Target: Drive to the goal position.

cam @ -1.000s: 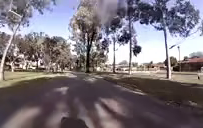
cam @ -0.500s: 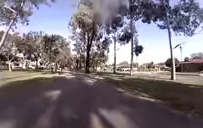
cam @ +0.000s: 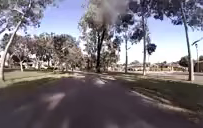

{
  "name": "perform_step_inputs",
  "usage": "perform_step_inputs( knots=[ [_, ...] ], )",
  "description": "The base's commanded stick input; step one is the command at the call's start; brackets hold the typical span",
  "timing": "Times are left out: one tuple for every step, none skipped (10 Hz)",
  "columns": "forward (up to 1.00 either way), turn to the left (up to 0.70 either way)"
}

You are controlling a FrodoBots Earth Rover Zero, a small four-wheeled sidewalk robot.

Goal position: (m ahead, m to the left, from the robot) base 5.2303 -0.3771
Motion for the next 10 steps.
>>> perform_step_inputs(
  knots=[
    [1.00,0.40],
    [1.00,0.40],
    [1.00,0.33],
    [1.00,0.19],
    [1.00,0.06],
    [1.00,0.00],
    [1.00,0.00],
    [1.00,0.00],
    [1.00,0.00],
    [1.00,0.00]
  ],
)
